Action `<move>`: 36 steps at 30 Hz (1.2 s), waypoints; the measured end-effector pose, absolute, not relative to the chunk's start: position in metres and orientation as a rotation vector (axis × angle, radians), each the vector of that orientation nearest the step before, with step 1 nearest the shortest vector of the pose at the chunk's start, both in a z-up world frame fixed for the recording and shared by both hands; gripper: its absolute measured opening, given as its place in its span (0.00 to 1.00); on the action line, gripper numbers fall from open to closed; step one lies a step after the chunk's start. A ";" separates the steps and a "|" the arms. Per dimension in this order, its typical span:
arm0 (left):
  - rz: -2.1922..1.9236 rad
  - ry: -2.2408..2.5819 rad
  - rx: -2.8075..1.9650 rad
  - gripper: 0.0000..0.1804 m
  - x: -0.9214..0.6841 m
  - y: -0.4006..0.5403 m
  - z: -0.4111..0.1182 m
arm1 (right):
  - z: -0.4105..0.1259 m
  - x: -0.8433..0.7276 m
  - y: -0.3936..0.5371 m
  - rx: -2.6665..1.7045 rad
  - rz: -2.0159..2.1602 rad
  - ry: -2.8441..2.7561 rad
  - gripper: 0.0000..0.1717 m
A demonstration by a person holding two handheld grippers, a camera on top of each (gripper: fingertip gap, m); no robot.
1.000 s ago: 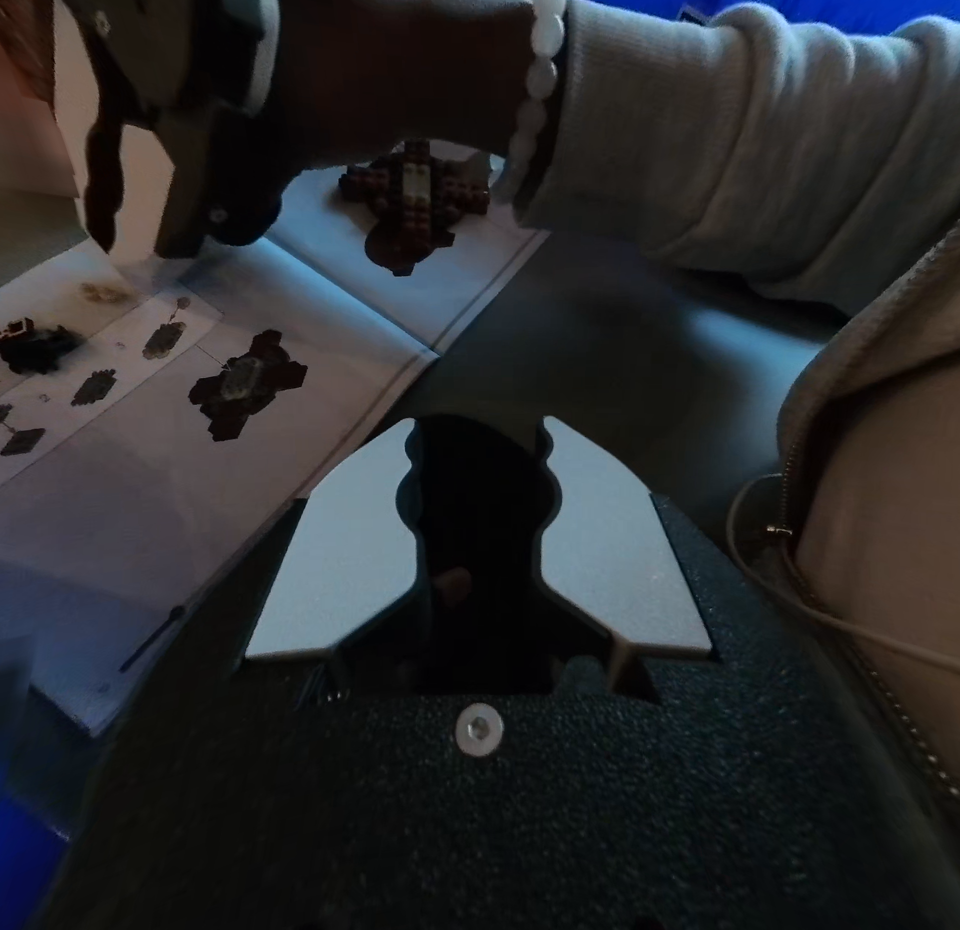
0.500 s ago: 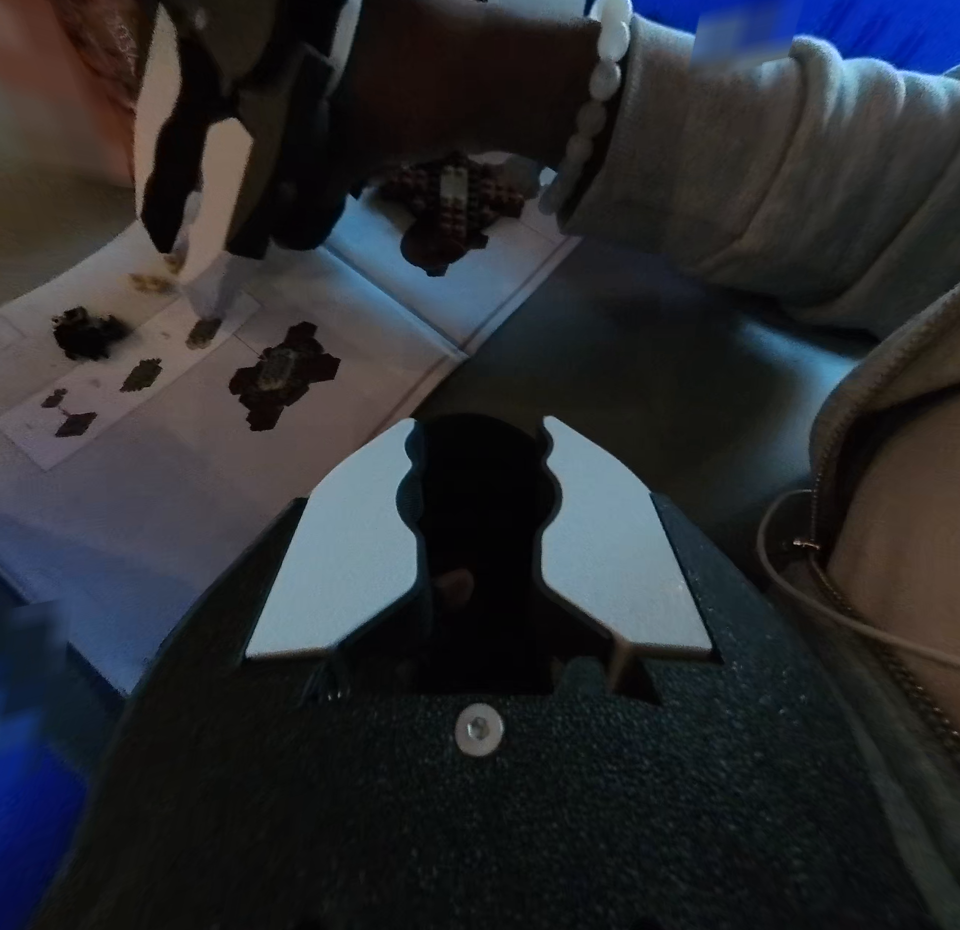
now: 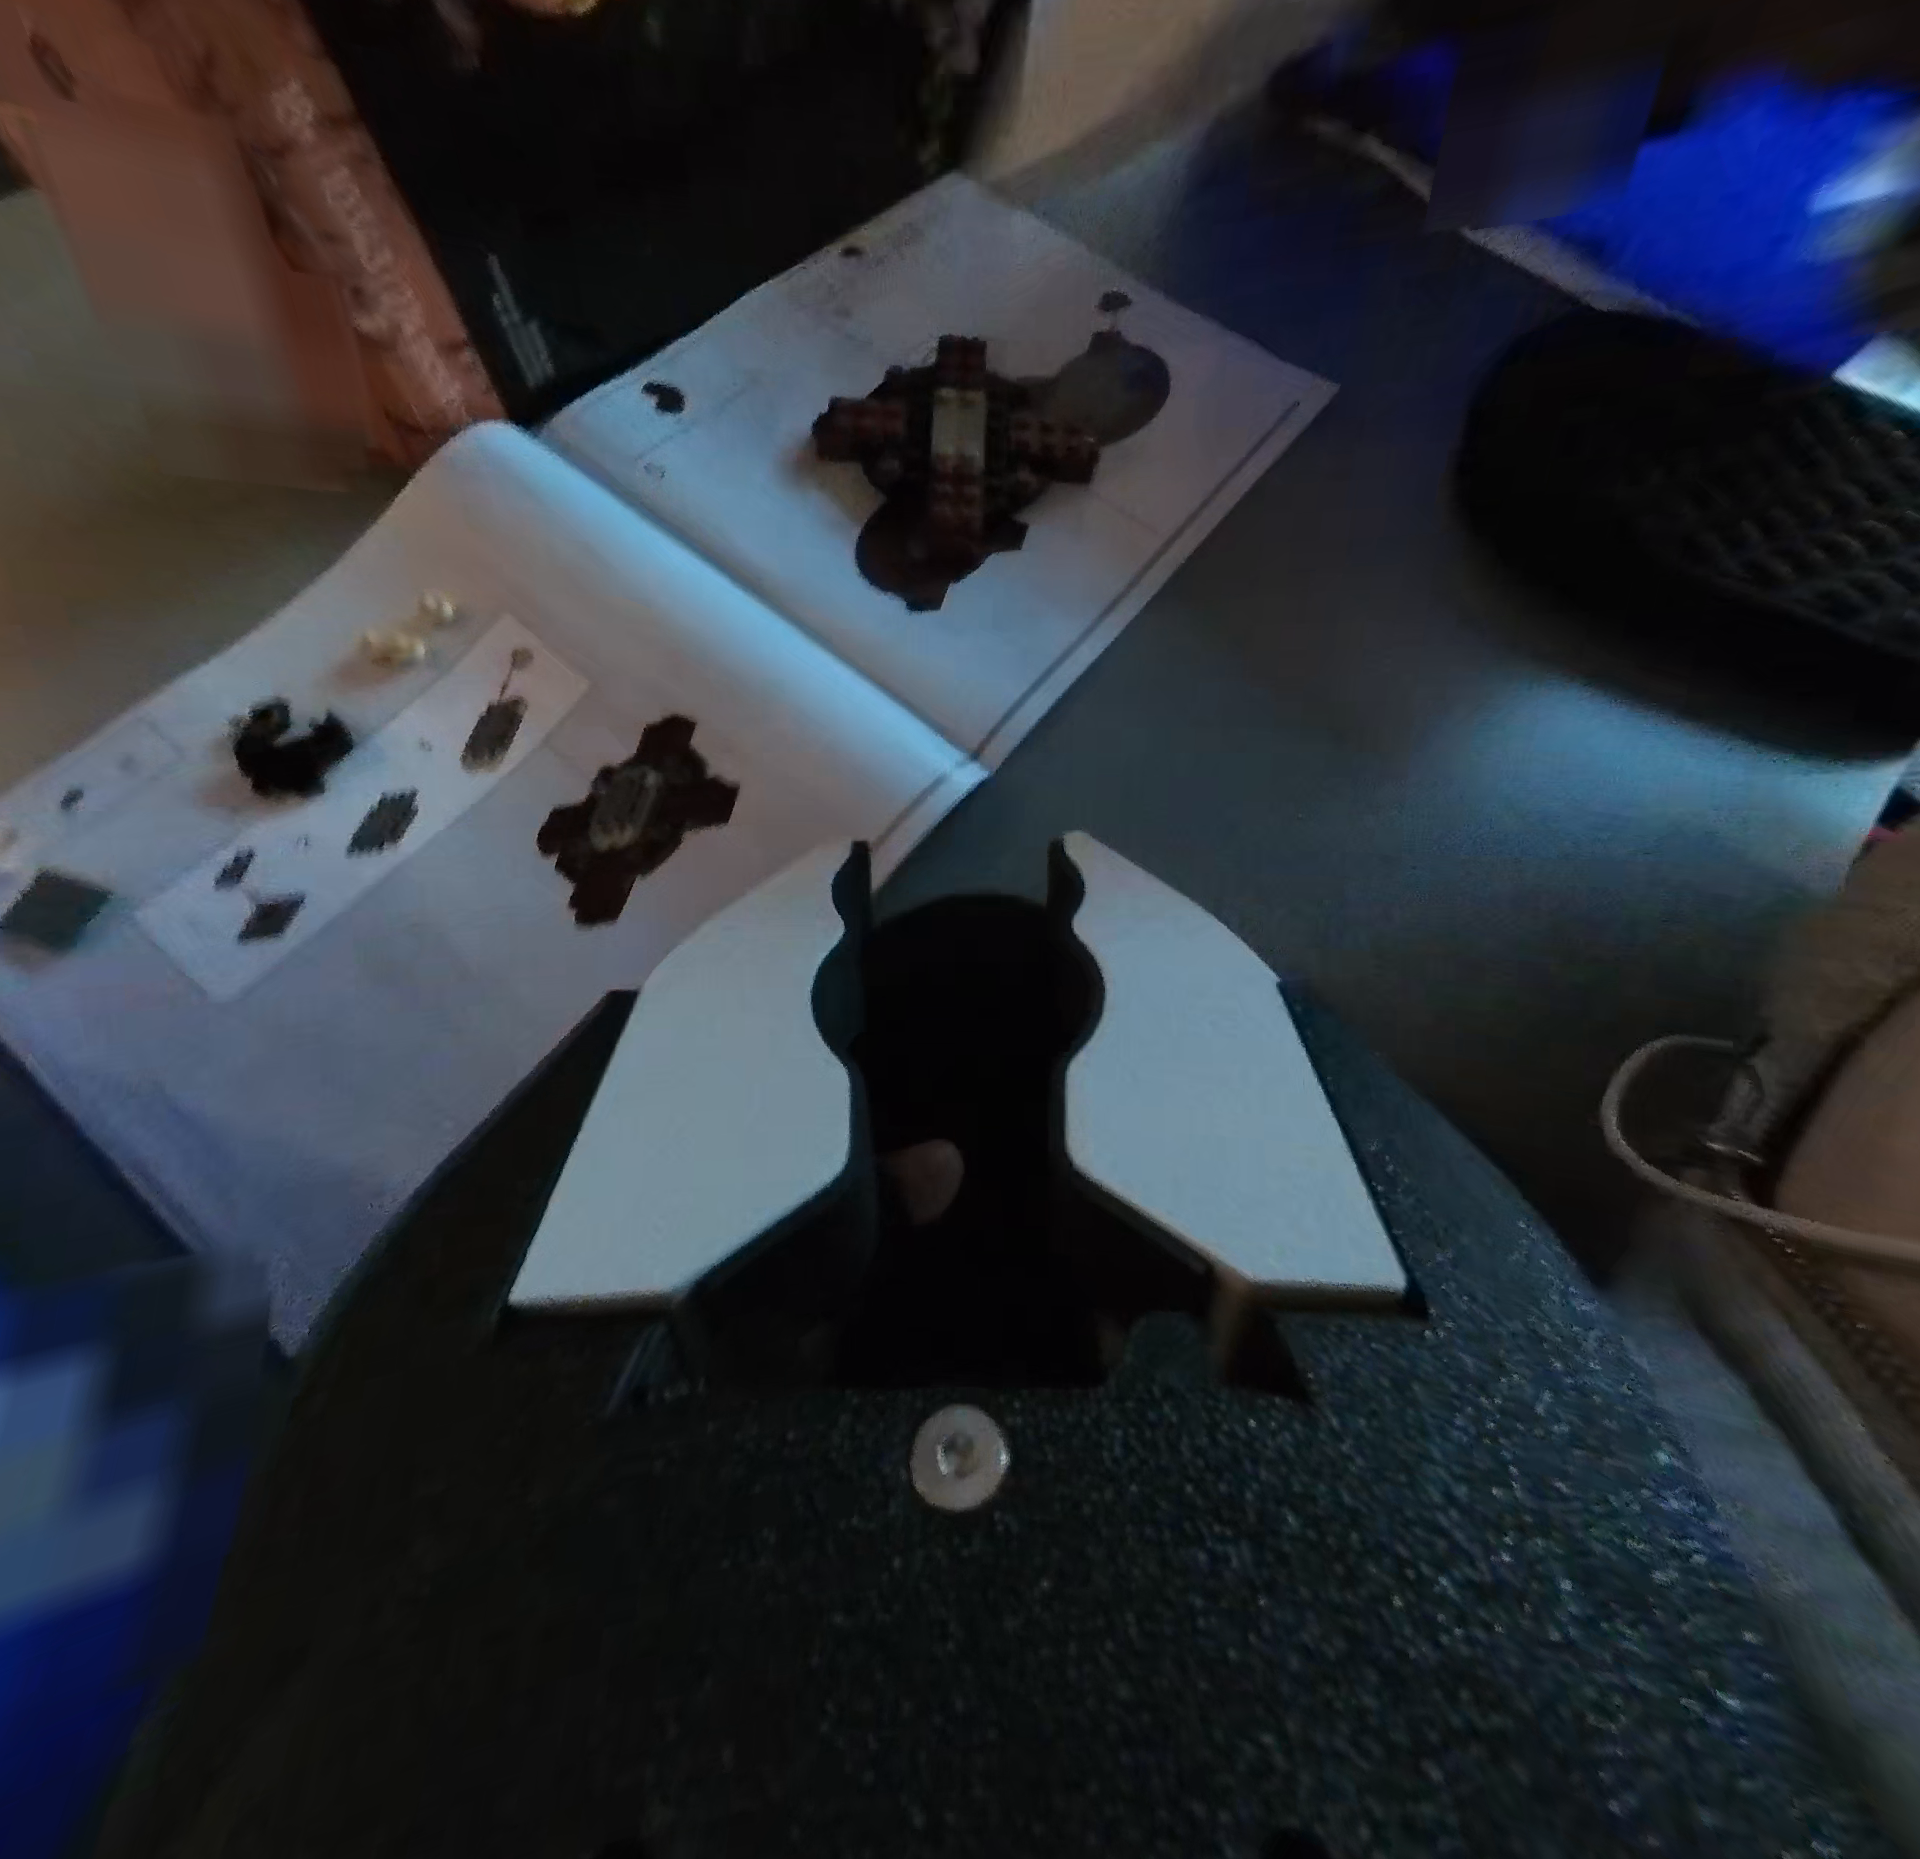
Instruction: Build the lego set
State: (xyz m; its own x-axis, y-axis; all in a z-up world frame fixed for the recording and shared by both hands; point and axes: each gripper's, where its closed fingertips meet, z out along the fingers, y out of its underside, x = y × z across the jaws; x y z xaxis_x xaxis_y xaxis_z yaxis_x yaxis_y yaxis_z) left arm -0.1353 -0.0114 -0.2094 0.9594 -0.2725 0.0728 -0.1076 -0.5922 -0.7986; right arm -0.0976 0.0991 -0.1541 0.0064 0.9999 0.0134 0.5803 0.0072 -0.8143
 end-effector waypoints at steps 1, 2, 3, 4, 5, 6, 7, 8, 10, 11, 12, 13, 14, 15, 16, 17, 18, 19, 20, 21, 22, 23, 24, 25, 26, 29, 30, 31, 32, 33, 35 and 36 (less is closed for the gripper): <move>-0.230 0.284 -2.204 0.18 -0.132 -0.008 -0.207 | -0.146 -0.072 0.103 -1.675 0.823 -1.601 0.24; -0.226 0.303 -2.200 0.17 -0.128 -0.003 -0.205 | -0.138 -0.045 0.107 -1.699 0.805 -1.558 0.25; -0.221 0.321 -2.196 0.17 -0.123 0.001 -0.202 | -0.130 -0.018 0.112 -1.717 0.778 -1.513 0.25; -0.214 0.340 -2.195 0.17 -0.118 0.006 -0.199 | -0.122 0.011 0.119 -1.736 0.735 -1.467 0.25; -0.203 0.360 -2.193 0.18 -0.113 0.012 -0.197 | -0.117 0.041 0.127 -1.759 0.675 -1.427 0.24; -0.187 0.382 -2.191 0.18 -0.107 0.017 -0.195 | -0.113 0.070 0.137 -1.783 0.603 -1.393 0.23; -0.173 0.404 -2.190 0.18 -0.100 0.022 -0.193 | -0.112 0.099 0.146 -1.807 0.526 -1.379 0.20; -0.162 0.426 -2.188 0.18 -0.093 0.027 -0.192 | -0.113 0.126 0.155 -1.826 0.452 -1.380 0.16; -0.156 0.472 -2.190 0.18 -0.077 0.038 -0.192 | -0.121 0.172 0.170 -1.860 0.329 -1.405 0.13; -0.160 0.495 -2.198 0.18 -0.068 0.043 -0.194 | -0.127 0.191 0.175 -1.874 0.293 -1.435 0.12; -0.163 0.516 -2.210 0.19 -0.059 0.047 -0.196 | -0.134 0.206 0.180 -1.887 0.273 -1.467 0.12; -0.158 0.537 -2.225 0.19 -0.052 0.051 -0.198 | -0.141 0.218 0.183 -1.894 0.271 -1.504 0.12; -0.148 0.559 -2.238 0.19 -0.045 0.056 -0.199 | -0.148 0.227 0.185 -1.894 0.283 -1.544 0.12; -0.137 0.579 -2.248 0.19 -0.038 0.060 -0.200 | -0.154 0.234 0.188 -1.890 0.298 -1.579 0.12; -0.131 0.592 -2.256 0.19 -0.032 0.064 -0.200 | -0.160 0.239 0.192 -1.888 0.313 -1.603 0.12; -0.130 0.598 -2.262 0.19 -0.026 0.068 -0.200 | -0.165 0.242 0.195 -1.890 0.333 -1.627 0.13; -0.134 0.599 -2.267 0.19 -0.021 0.071 -0.199 | -0.172 0.244 0.196 -1.891 0.357 -1.660 0.14; -0.140 0.596 -2.270 0.19 -0.016 0.075 -0.198 | -0.178 0.244 0.197 -1.889 0.373 -1.690 0.14; -0.147 0.591 -2.273 0.19 -0.013 0.079 -0.196 | -0.184 0.244 0.200 -1.889 0.381 -1.708 0.14; -0.152 0.583 -2.276 0.19 -0.010 0.082 -0.195 | -0.190 0.242 0.202 -1.893 0.391 -1.716 0.14; -0.156 0.573 -2.276 0.19 -0.007 0.086 -0.194 | -0.196 0.239 0.204 -1.904 0.408 -1.716 0.13; -0.159 0.566 -2.275 0.19 -0.006 0.089 -0.194 | -0.203 0.236 0.205 -1.920 0.427 -1.714 0.13; -0.159 0.559 -2.279 0.19 -0.005 0.093 -0.195 | -0.209 0.231 0.205 -1.932 0.448 -1.709 0.12; -0.157 0.556 -2.288 0.19 -0.004 0.095 -0.196 | -0.214 0.227 0.205 -1.941 0.476 -1.706 0.12; -0.154 0.558 -2.299 0.19 -0.003 0.098 -0.198 | -0.219 0.222 0.205 -1.947 0.506 -1.705 0.11; -0.145 0.581 -2.319 0.19 -0.002 0.103 -0.203 | -0.227 0.205 0.198 -1.929 0.616 -1.731 0.11; -0.144 0.588 -2.323 0.19 -0.002 0.104 -0.205 | -0.230 0.201 0.196 -1.922 0.636 -1.744 0.10; -0.146 0.591 -2.329 0.19 -0.003 0.105 -0.206 | -0.233 0.199 0.197 -1.932 0.623 -1.751 0.10; -0.149 0.590 -2.336 0.19 -0.004 0.106 -0.209 | -0.237 0.200 0.200 -1.947 0.590 -1.756 0.09; -0.152 0.586 -2.342 0.19 -0.005 0.107 -0.210 | -0.240 0.202 0.205 -1.962 0.551 -1.755 0.09; -0.157 0.578 -2.344 0.19 -0.007 0.109 -0.212 | -0.241 0.206 0.215 -1.997 0.514 -1.714 0.07; -0.158 0.574 -2.342 0.19 -0.008 0.110 -0.212 | -0.241 0.207 0.218 -2.013 0.518 -1.688 0.06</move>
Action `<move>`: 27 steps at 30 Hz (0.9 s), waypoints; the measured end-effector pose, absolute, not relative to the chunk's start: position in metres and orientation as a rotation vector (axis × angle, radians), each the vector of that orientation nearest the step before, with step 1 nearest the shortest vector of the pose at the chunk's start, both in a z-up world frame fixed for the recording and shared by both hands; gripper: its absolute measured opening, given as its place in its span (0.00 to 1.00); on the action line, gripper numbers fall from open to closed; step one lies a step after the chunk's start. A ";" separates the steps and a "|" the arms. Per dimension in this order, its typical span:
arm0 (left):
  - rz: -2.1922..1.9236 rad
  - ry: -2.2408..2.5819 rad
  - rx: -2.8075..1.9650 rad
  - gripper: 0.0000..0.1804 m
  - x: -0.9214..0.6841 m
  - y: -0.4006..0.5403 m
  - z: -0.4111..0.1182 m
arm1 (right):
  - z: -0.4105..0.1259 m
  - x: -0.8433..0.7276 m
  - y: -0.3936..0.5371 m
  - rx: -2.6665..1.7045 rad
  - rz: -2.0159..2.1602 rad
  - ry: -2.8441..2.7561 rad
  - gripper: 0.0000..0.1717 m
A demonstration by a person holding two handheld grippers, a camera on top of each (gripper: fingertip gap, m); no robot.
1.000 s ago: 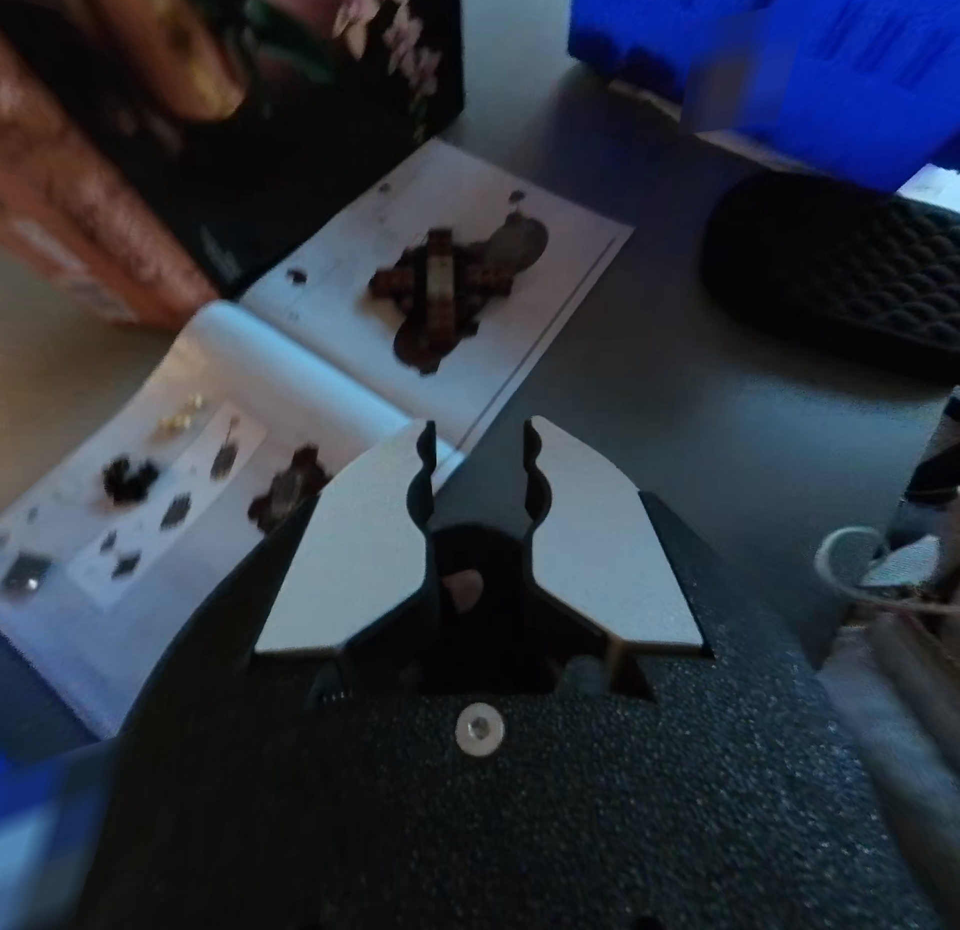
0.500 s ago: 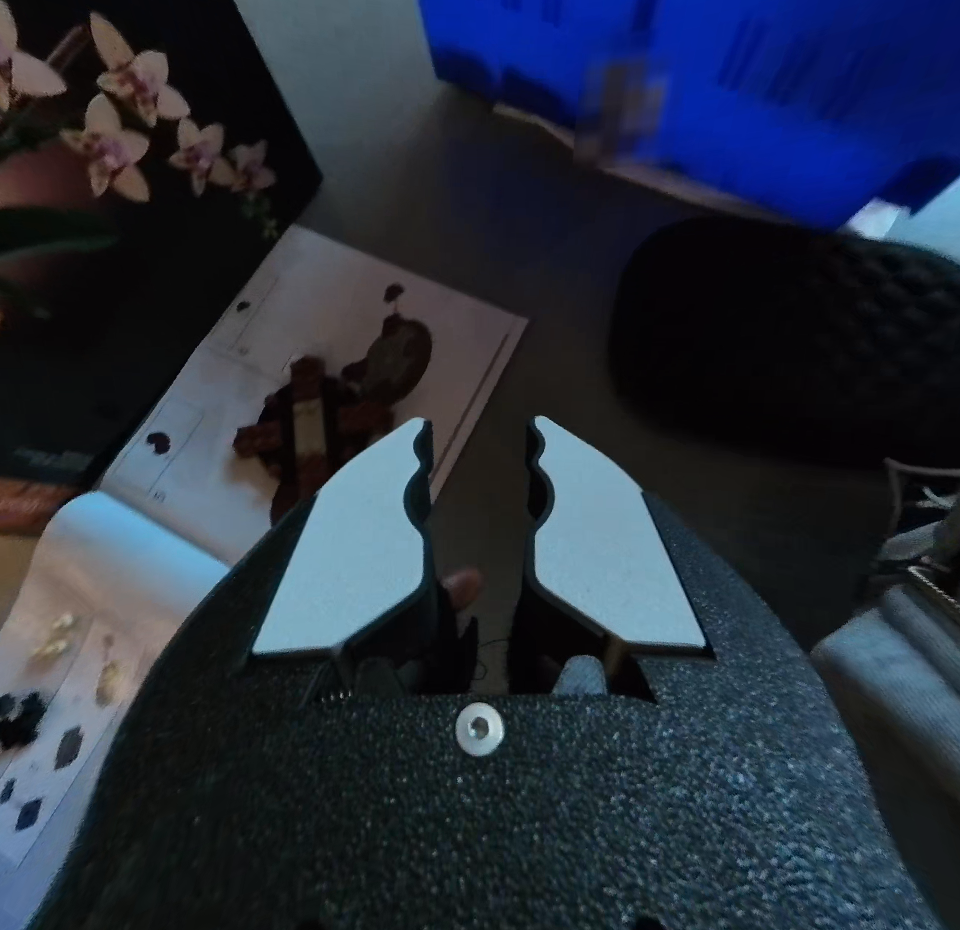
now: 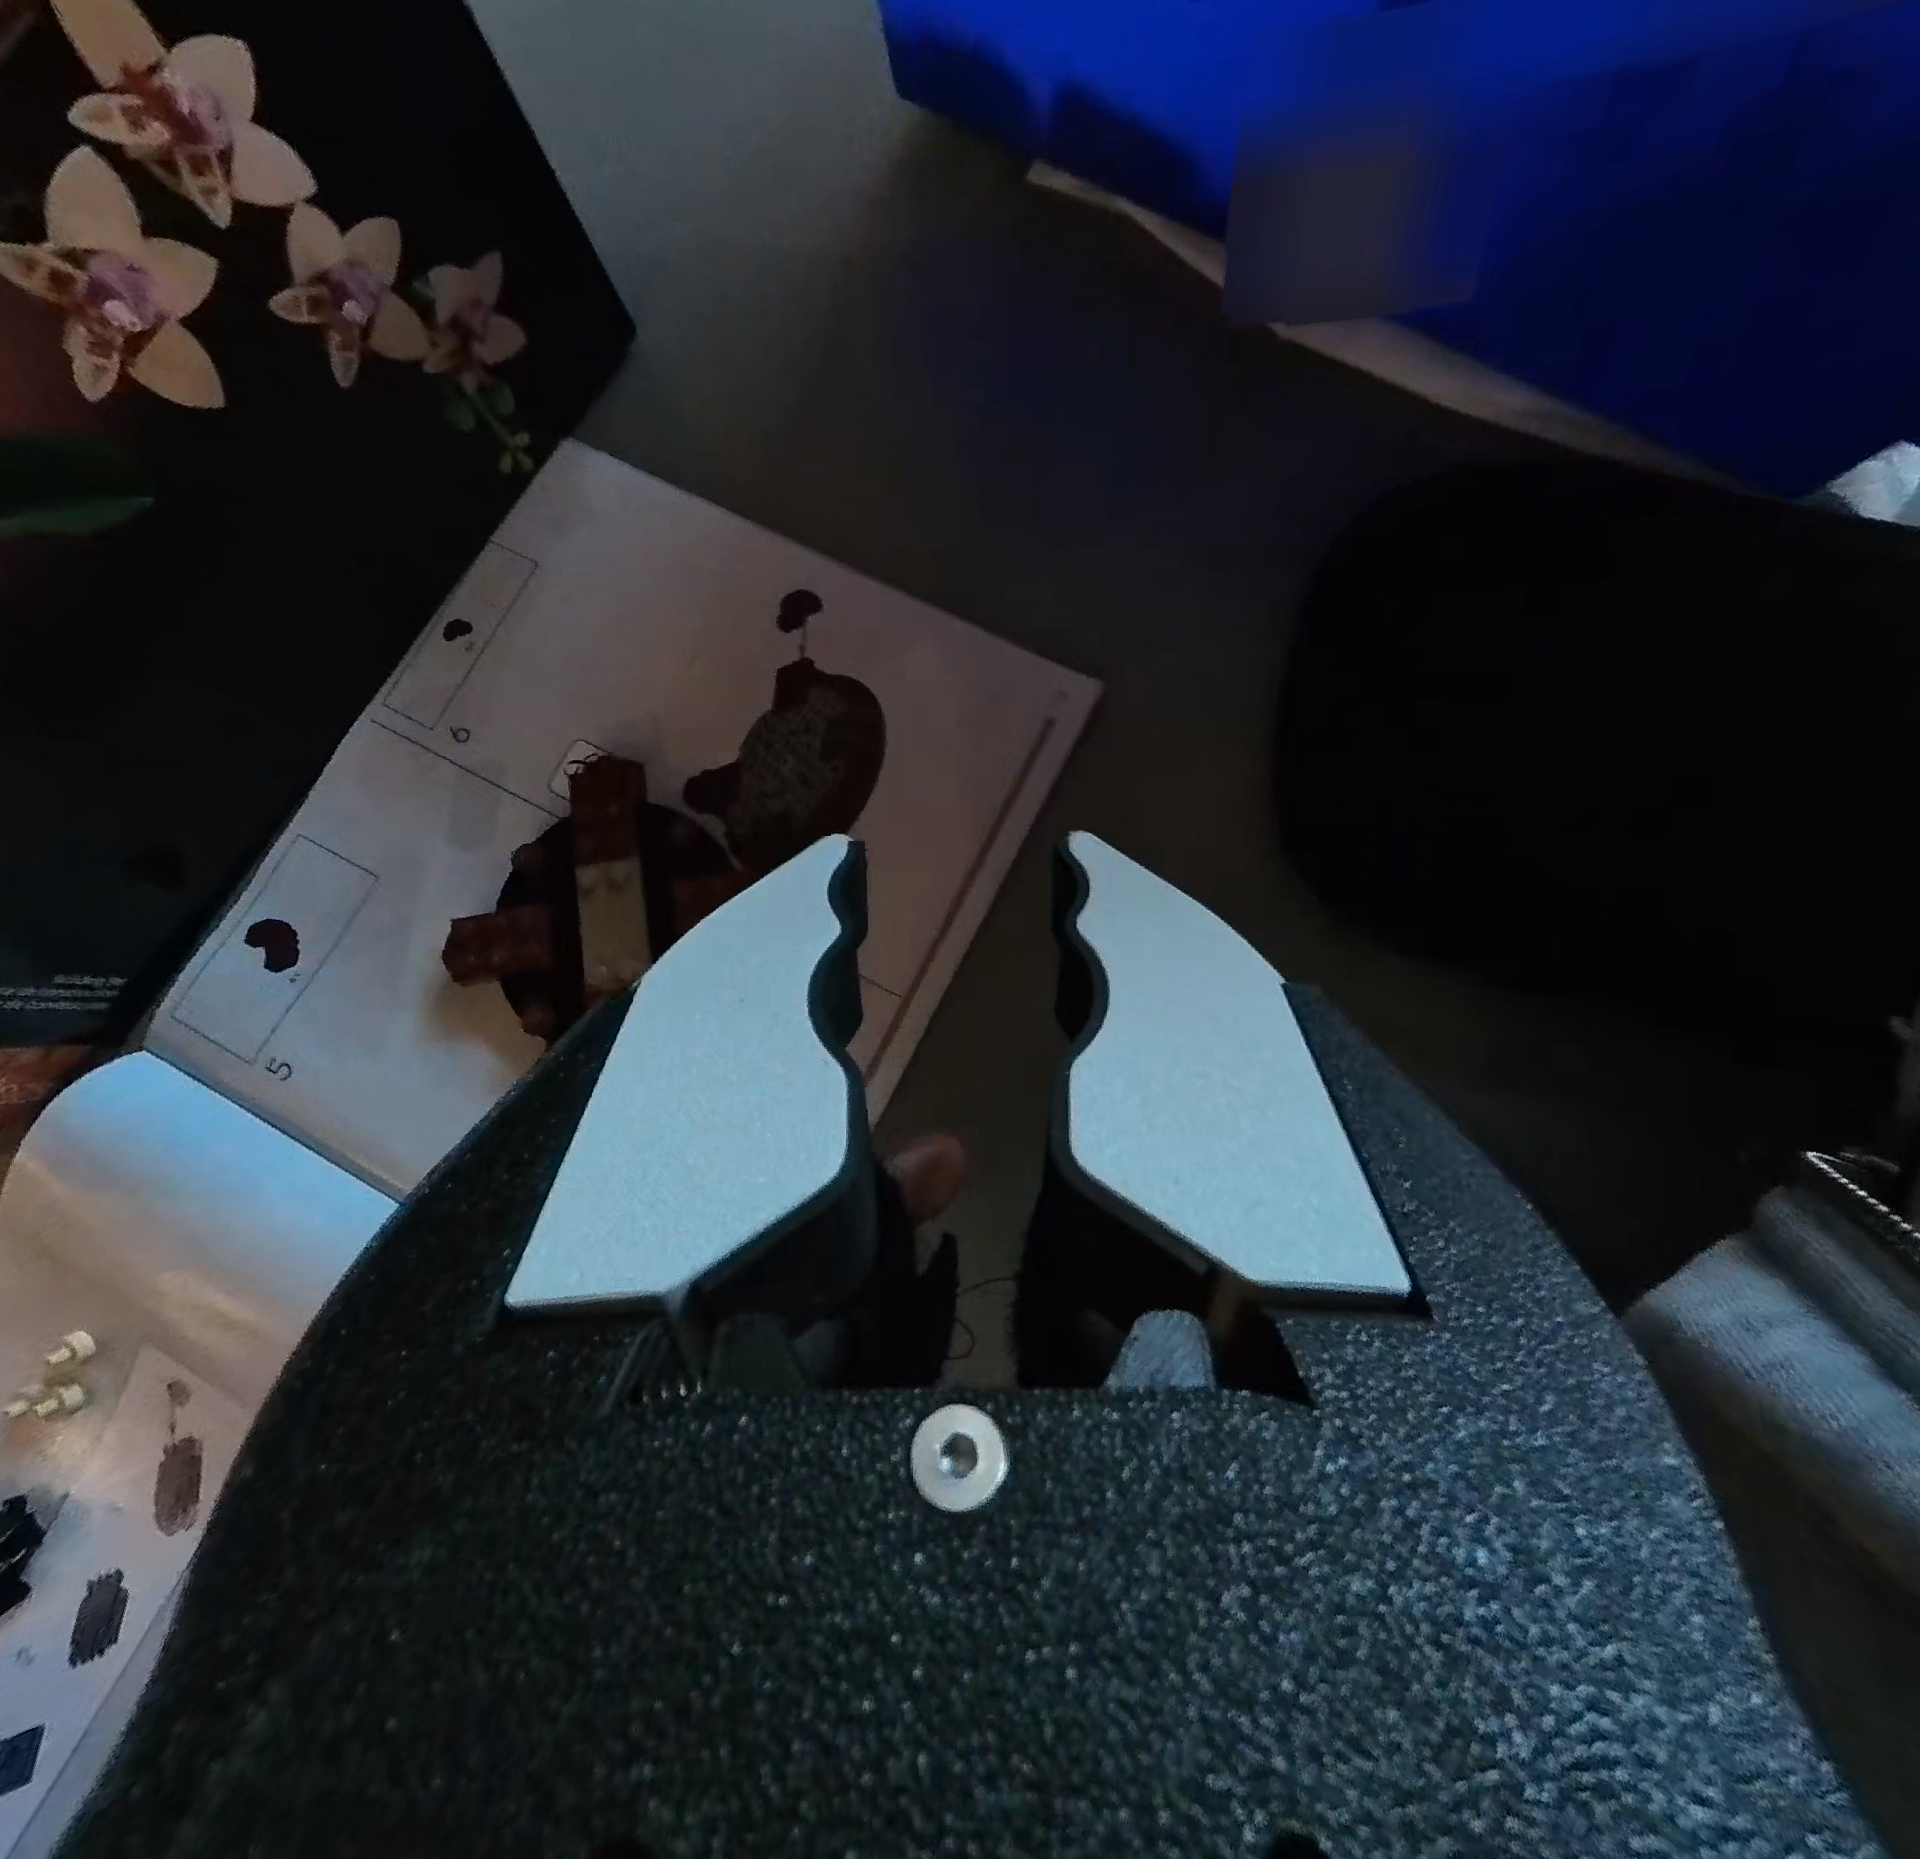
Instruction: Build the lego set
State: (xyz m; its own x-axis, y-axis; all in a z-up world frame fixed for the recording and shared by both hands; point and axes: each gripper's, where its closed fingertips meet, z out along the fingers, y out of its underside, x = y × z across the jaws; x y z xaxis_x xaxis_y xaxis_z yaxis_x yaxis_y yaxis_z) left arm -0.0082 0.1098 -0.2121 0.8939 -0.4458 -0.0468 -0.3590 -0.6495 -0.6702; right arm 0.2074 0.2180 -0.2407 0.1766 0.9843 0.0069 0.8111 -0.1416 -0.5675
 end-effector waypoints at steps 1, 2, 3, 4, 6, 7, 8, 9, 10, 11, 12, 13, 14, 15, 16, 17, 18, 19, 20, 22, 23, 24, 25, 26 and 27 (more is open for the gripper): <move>-0.159 0.570 -2.340 0.19 -0.009 0.110 -0.212 | -0.241 0.210 0.219 -2.030 0.518 -1.678 0.06; -0.160 0.566 -2.341 0.19 -0.011 0.111 -0.213 | -0.241 0.215 0.220 -2.049 0.495 -1.687 0.06; -0.161 0.563 -2.344 0.19 -0.012 0.110 -0.214 | -0.242 0.224 0.220 -2.073 0.443 -1.704 0.07; -0.162 0.559 -2.347 0.19 -0.013 0.110 -0.215 | -0.242 0.234 0.221 -2.101 0.386 -1.707 0.07; -0.163 0.554 -2.353 0.19 -0.016 0.109 -0.218 | -0.237 0.246 0.220 -2.156 0.358 -1.676 0.07; -0.167 0.551 -2.356 0.19 -0.017 0.109 -0.220 | -0.234 0.248 0.220 -2.174 0.356 -1.656 0.07; -0.173 0.547 -2.359 0.19 -0.018 0.109 -0.221 | -0.233 0.248 0.219 -2.181 0.351 -1.640 0.07; -0.178 0.545 -2.361 0.19 -0.018 0.110 -0.222 | -0.232 0.245 0.217 -2.177 0.361 -1.640 0.07; -0.182 0.548 -2.361 0.19 -0.017 0.111 -0.223 | -0.233 0.240 0.215 -2.166 0.383 -1.648 0.07; -0.184 0.553 -2.357 0.19 -0.016 0.112 -0.223 | -0.235 0.235 0.213 -2.154 0.406 -1.655 0.07; -0.183 0.560 -2.352 0.19 -0.015 0.112 -0.222 | -0.236 0.228 0.212 -2.145 0.431 -1.655 0.07; -0.181 0.566 -2.346 0.19 -0.015 0.113 -0.222 | -0.238 0.222 0.211 -2.141 0.454 -1.649 0.07; -0.180 0.571 -2.343 0.19 -0.014 0.112 -0.221 | -0.240 0.218 0.212 -2.142 0.462 -1.644 0.06; -0.178 0.572 -2.341 0.19 -0.014 0.112 -0.220 | -0.242 0.213 0.213 -2.134 0.462 -1.638 0.06; -0.176 0.569 -2.341 0.19 -0.015 0.111 -0.220 | -0.242 0.207 0.213 -2.115 0.481 -1.639 0.06; -0.174 0.562 -2.342 0.19 -0.017 0.110 -0.221 | -0.241 0.201 0.212 -2.089 0.506 -1.645 0.06; -0.174 0.552 -2.345 0.19 -0.018 0.109 -0.221 | -0.241 0.195 0.213 -2.069 0.514 -1.638 0.06; -0.175 0.541 -2.349 0.19 -0.020 0.109 -0.222 | -0.242 0.192 0.215 -2.068 0.508 -1.630 0.06; -0.176 0.533 -2.353 0.19 -0.021 0.108 -0.223 | -0.245 0.191 0.216 -2.075 0.498 -1.635 0.06; -0.176 0.528 -2.352 0.19 -0.022 0.108 -0.223 | -0.250 0.189 0.217 -2.073 0.486 -1.650 0.06; -0.175 0.530 -2.350 0.19 -0.022 0.108 -0.223 | -0.251 0.188 0.217 -2.070 0.480 -1.656 0.06; -0.174 0.532 -2.350 0.19 -0.022 0.108 -0.223 | -0.254 0.188 0.217 -2.071 0.469 -1.665 0.06; -0.175 0.533 -2.350 0.19 -0.022 0.108 -0.223 | -0.256 0.188 0.218 -2.072 0.452 -1.676 0.05; -0.175 0.532 -2.350 0.19 -0.022 0.108 -0.223 | -0.259 0.188 0.219 -2.069 0.437 -1.687 0.05; -0.177 0.531 -2.350 0.19 -0.022 0.108 -0.224 | -0.261 0.188 0.218 -2.067 0.431 -1.700 0.05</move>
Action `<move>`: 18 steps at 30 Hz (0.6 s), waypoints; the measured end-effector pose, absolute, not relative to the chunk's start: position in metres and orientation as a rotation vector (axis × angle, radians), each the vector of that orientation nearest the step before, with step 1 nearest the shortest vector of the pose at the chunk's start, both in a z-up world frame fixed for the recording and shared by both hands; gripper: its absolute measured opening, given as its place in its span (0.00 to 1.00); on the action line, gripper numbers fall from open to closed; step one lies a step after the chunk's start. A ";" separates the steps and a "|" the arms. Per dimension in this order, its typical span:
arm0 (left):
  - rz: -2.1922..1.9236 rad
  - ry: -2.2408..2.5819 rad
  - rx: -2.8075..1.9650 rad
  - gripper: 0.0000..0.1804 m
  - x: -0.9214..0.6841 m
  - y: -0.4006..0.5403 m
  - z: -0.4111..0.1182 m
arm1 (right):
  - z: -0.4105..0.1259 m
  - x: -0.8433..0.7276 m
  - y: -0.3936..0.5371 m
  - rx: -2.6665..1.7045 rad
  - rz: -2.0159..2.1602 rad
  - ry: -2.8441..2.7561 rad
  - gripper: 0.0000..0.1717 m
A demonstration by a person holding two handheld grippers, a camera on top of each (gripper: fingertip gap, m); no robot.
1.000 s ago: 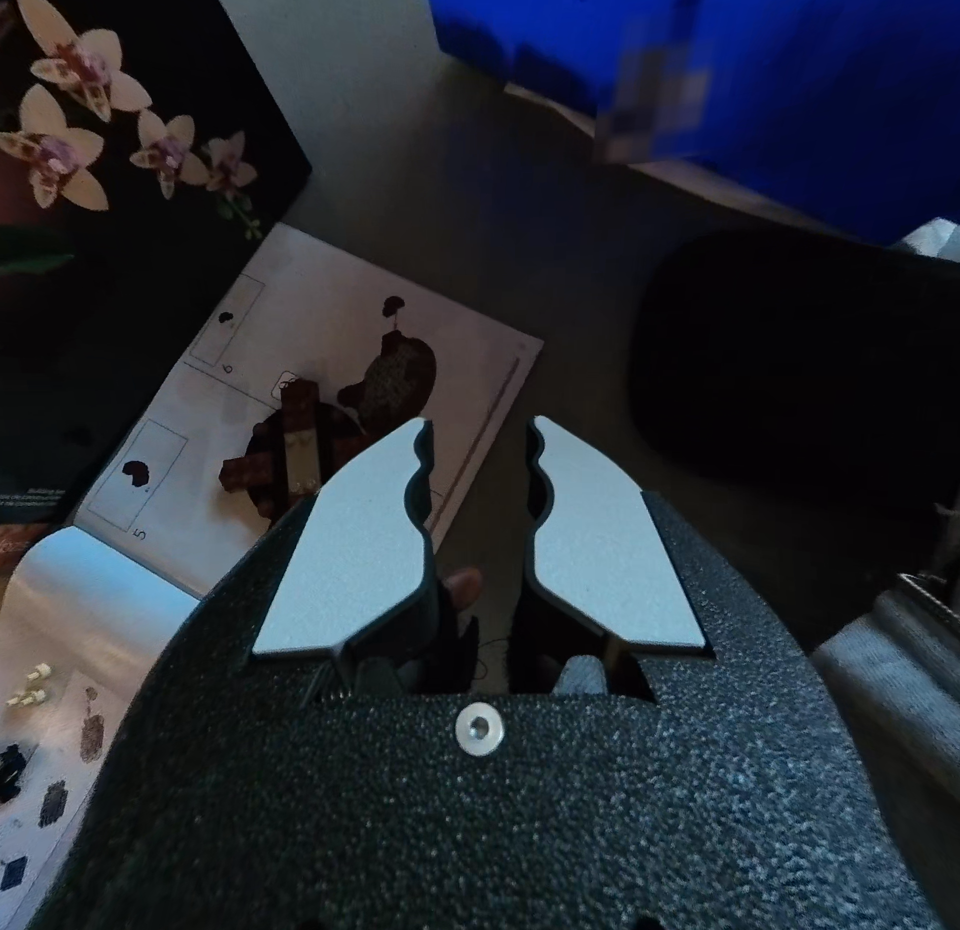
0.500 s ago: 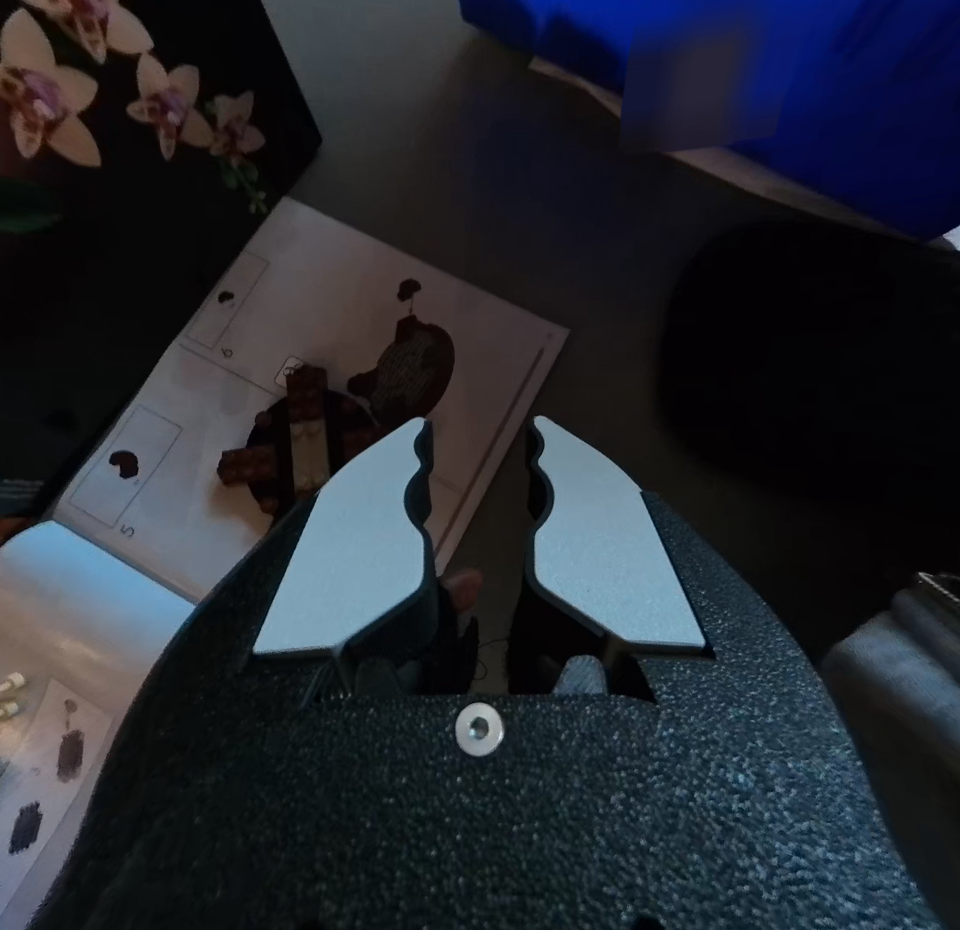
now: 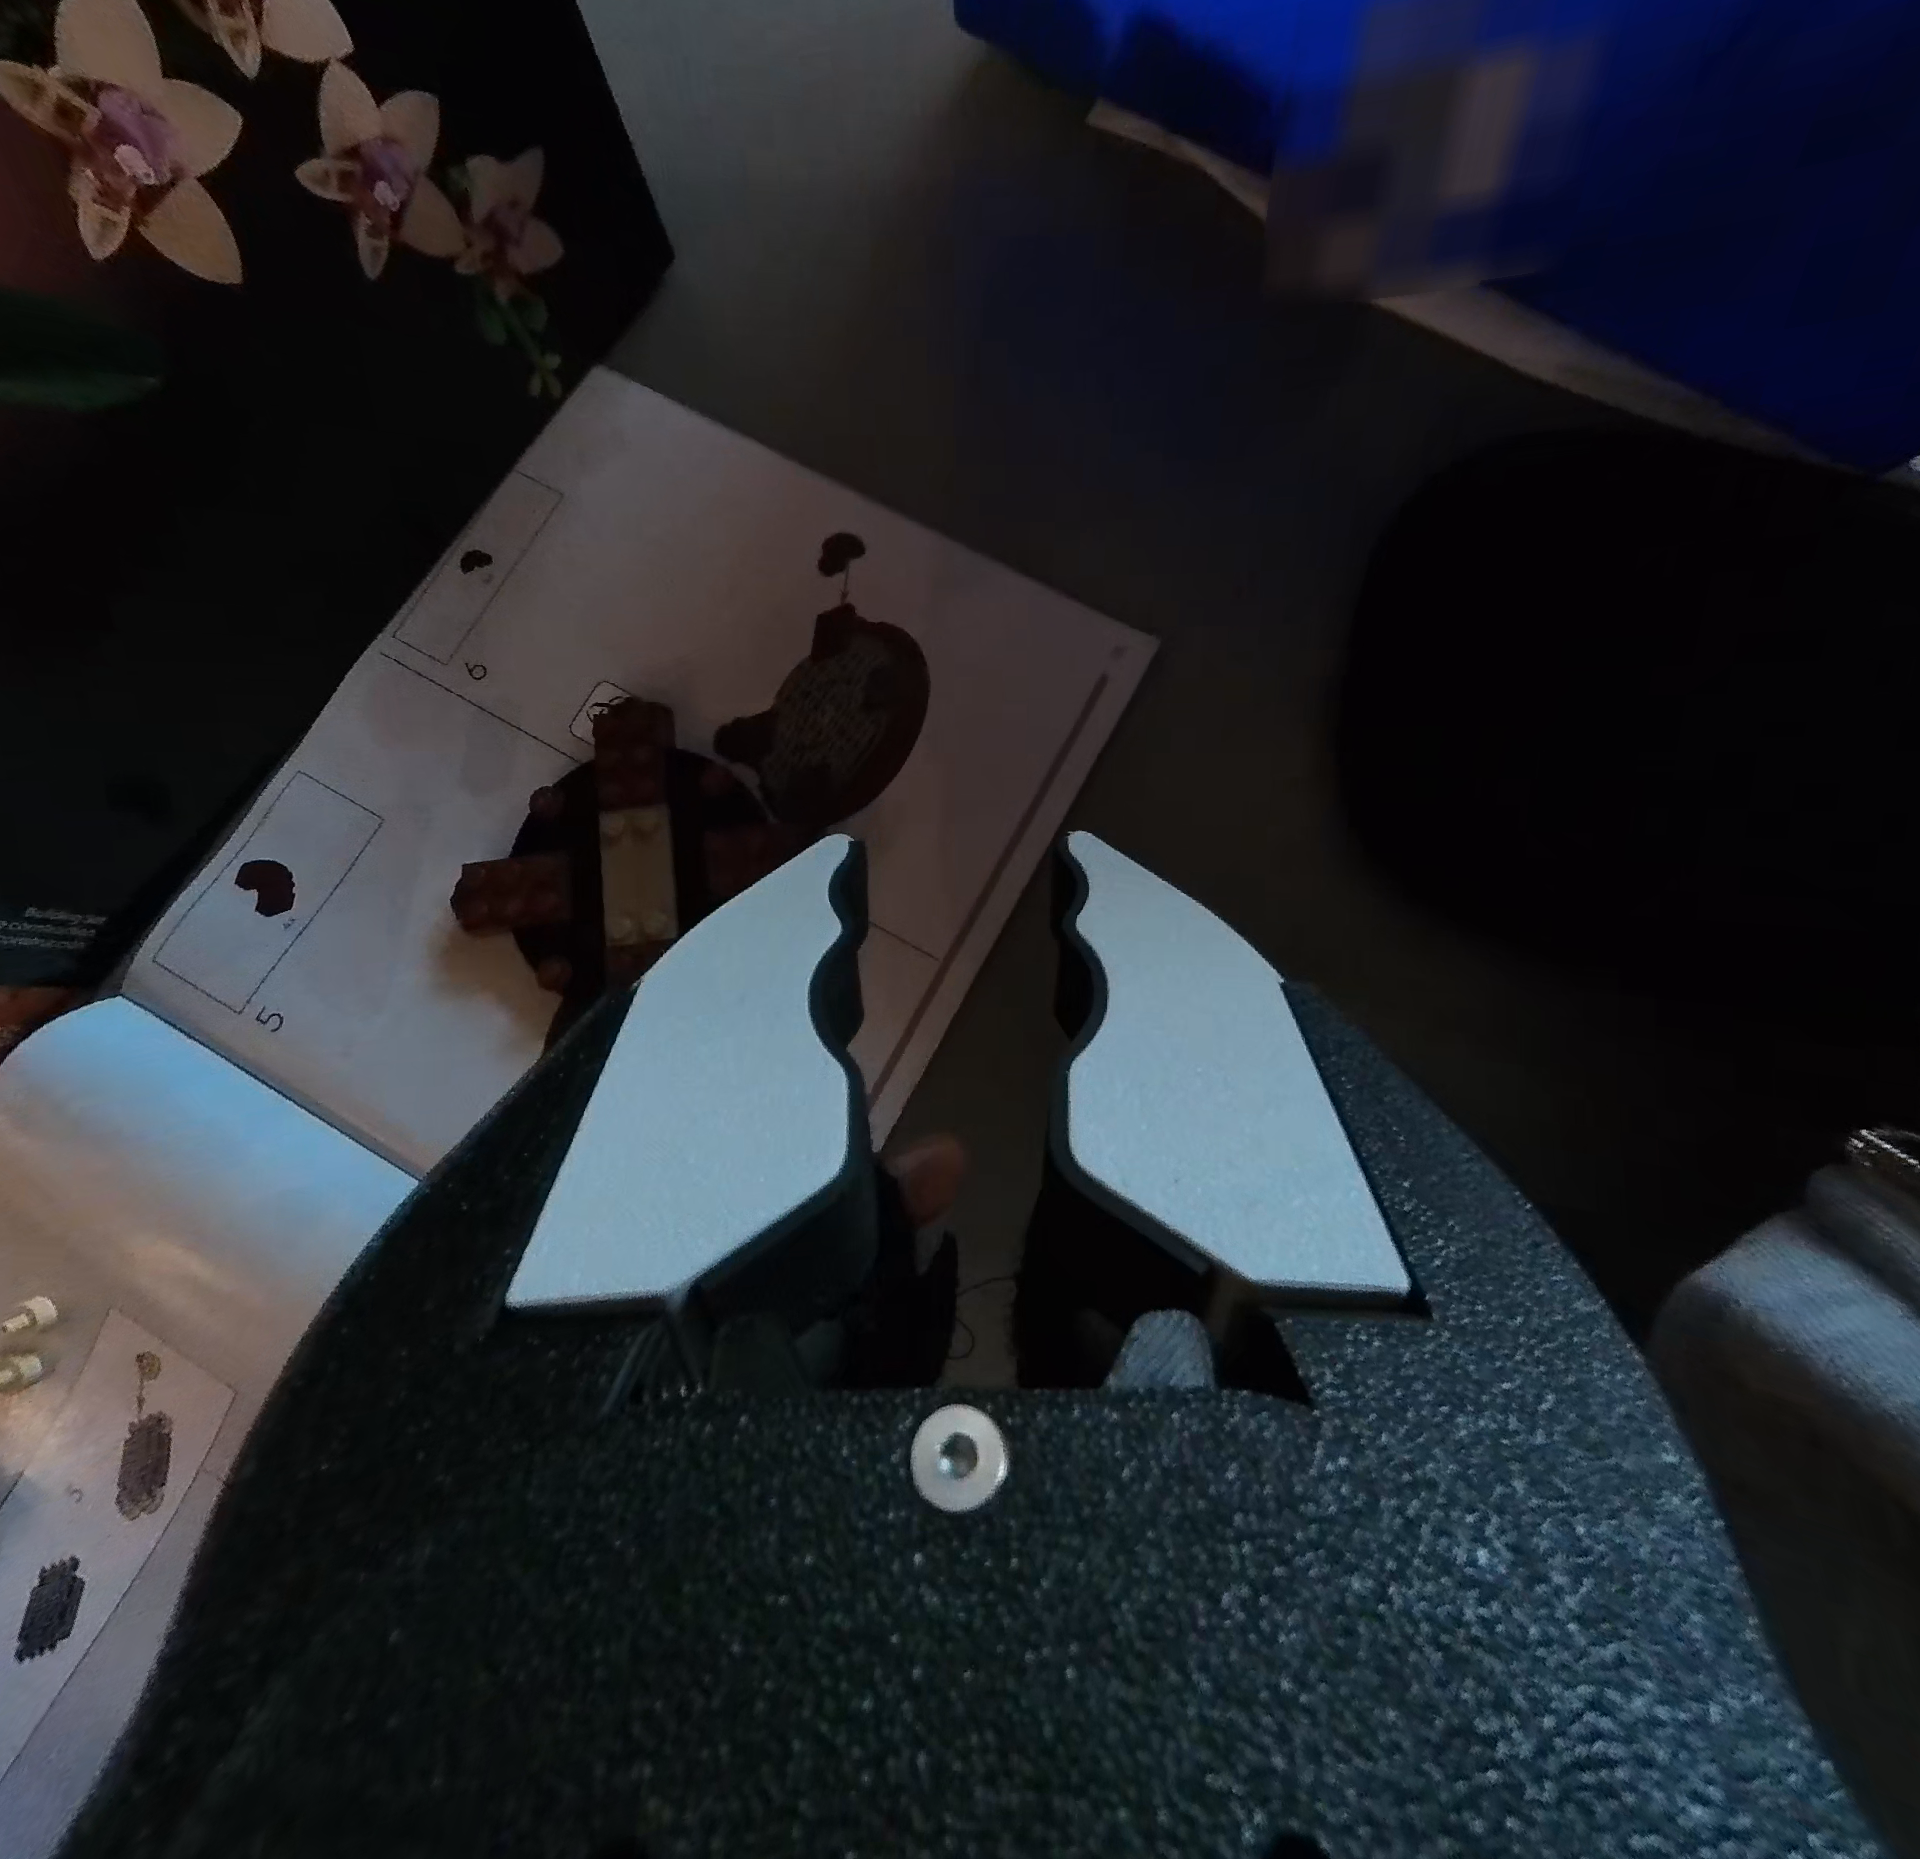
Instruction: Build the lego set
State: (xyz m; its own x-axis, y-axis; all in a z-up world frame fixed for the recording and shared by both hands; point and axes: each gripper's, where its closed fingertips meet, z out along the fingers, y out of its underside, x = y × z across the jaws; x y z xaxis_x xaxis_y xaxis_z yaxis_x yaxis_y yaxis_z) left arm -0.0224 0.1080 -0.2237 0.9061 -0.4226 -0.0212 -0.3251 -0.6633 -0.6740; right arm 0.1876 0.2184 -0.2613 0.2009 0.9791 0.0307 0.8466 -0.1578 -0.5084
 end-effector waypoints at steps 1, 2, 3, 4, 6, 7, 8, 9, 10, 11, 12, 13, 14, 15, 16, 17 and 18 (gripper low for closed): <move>-0.179 0.530 -2.350 0.19 -0.023 0.108 -0.224 | -0.261 0.187 0.218 -2.059 0.436 -1.704 0.04; -0.178 0.530 -2.350 0.19 -0.023 0.108 -0.224 | -0.260 0.189 0.220 -2.054 0.429 -1.698 0.04; -0.178 0.531 -2.349 0.19 -0.023 0.108 -0.224 | -0.257 0.191 0.222 -2.047 0.418 -1.679 0.03; -0.179 0.532 -2.346 0.19 -0.023 0.108 -0.223 | -0.252 0.193 0.223 -2.033 0.445 -1.650 0.03; -0.183 0.534 -2.335 0.19 -0.022 0.108 -0.221 | -0.230 0.190 0.221 -1.969 0.584 -1.544 0.02; -0.187 0.534 -2.328 0.18 -0.021 0.108 -0.220 | -0.215 0.189 0.221 -1.918 0.661 -1.472 0.02; -0.194 0.532 -2.318 0.18 -0.019 0.108 -0.218 | -0.197 0.188 0.220 -1.848 0.744 -1.401 0.02; -0.204 0.531 -2.305 0.18 -0.017 0.109 -0.215 | -0.178 0.187 0.218 -1.767 0.829 -1.332 0.02; -0.213 0.531 -2.291 0.19 -0.014 0.108 -0.213 | -0.158 0.185 0.215 -1.681 0.911 -1.273 0.02; -0.220 0.534 -2.275 0.19 -0.012 0.108 -0.210 | -0.140 0.184 0.210 -1.597 0.981 -1.229 0.02; -0.224 0.539 -2.260 0.19 -0.009 0.107 -0.207 | -0.125 0.184 0.205 -1.524 1.034 -1.195 0.02; -0.225 0.547 -2.246 0.19 -0.007 0.105 -0.205 | -0.111 0.184 0.200 -1.462 1.076 -1.168 0.02; -0.224 0.554 -2.233 0.19 -0.005 0.103 -0.203 | -0.100 0.183 0.195 -1.410 1.115 -1.147 0.02; -0.224 0.558 -2.222 0.19 -0.004 0.101 -0.201 | -0.091 0.182 0.191 -1.372 1.152 -1.130 0.02; -0.224 0.559 -2.212 0.19 -0.004 0.098 -0.199 | -0.084 0.181 0.187 -1.347 1.181 -1.116 0.02; -0.224 0.556 -2.203 0.19 -0.004 0.095 -0.197 | -0.079 0.179 0.184 -1.335 1.199 -1.109 0.02; -0.223 0.550 -2.195 0.19 -0.005 0.092 -0.195 | -0.076 0.176 0.181 -1.332 1.205 -1.111 0.02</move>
